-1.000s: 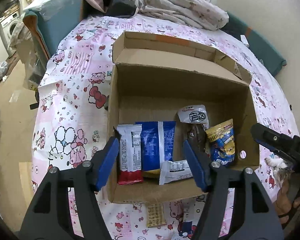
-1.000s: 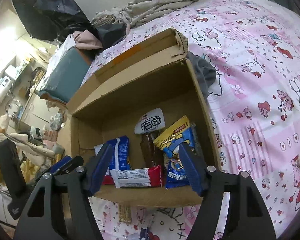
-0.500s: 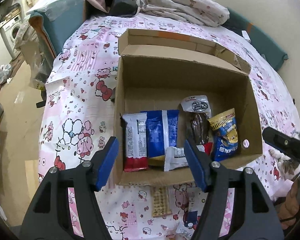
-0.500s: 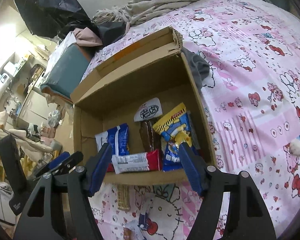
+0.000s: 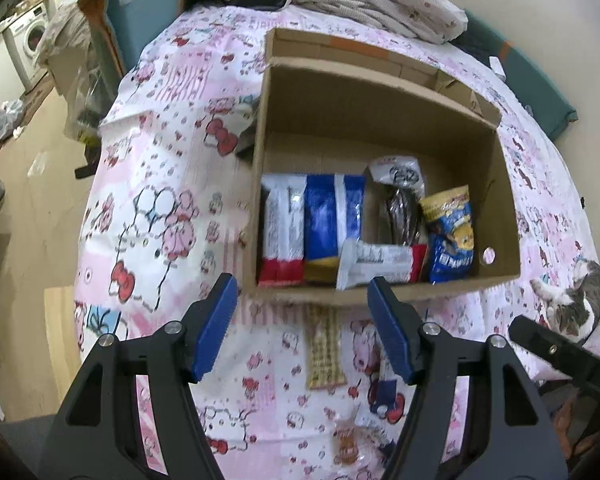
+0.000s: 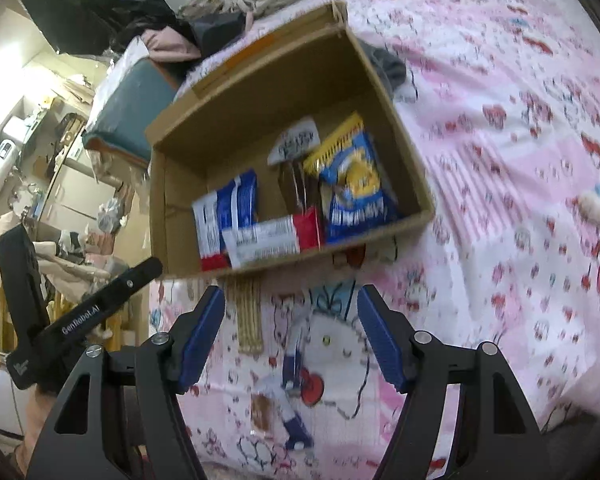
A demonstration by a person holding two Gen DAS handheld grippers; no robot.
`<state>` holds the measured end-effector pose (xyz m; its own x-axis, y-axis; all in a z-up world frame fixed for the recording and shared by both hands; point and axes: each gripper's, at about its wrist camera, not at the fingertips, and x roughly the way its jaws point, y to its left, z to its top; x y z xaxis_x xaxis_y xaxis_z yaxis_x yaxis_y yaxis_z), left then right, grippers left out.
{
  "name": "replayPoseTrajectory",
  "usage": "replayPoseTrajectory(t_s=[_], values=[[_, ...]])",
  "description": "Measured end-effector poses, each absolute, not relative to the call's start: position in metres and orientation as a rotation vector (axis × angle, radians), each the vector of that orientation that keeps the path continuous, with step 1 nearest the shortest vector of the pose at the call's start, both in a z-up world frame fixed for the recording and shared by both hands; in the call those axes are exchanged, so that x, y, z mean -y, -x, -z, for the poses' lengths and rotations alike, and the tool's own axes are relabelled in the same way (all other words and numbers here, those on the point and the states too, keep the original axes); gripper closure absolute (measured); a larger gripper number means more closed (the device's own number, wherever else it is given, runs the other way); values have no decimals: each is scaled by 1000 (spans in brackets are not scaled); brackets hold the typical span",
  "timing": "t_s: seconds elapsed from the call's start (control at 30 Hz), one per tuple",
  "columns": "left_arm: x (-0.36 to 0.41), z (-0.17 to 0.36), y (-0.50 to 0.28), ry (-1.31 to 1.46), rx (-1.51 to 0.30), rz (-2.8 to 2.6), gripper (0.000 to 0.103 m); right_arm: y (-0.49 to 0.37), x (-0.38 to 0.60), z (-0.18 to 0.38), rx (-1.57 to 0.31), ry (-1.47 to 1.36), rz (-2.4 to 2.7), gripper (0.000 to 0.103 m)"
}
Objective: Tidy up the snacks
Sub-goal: 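Withdraw both tools from the box toward the remaining snacks, then grasp the checkered wafer biscuit with left tool while right tool grasps the white-blue packet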
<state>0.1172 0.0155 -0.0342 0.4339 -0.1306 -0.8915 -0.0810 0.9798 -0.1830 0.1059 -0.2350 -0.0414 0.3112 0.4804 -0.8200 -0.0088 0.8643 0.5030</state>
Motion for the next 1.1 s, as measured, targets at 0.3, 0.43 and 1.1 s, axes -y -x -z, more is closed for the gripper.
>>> replayPoseTrajectory(t_s=[0.3, 0.43, 1.1], values=[[-19, 55, -103, 234, -1206, 12, 39, -90, 228, 76, -1376, -428, -283, 31], [-16, 67, -102, 225, -1237, 0, 39, -91, 229, 82, -1391, -426, -256, 31], [31, 144, -123, 134, -1411, 72, 81, -105, 233, 103, -1448, -502, -227, 31]])
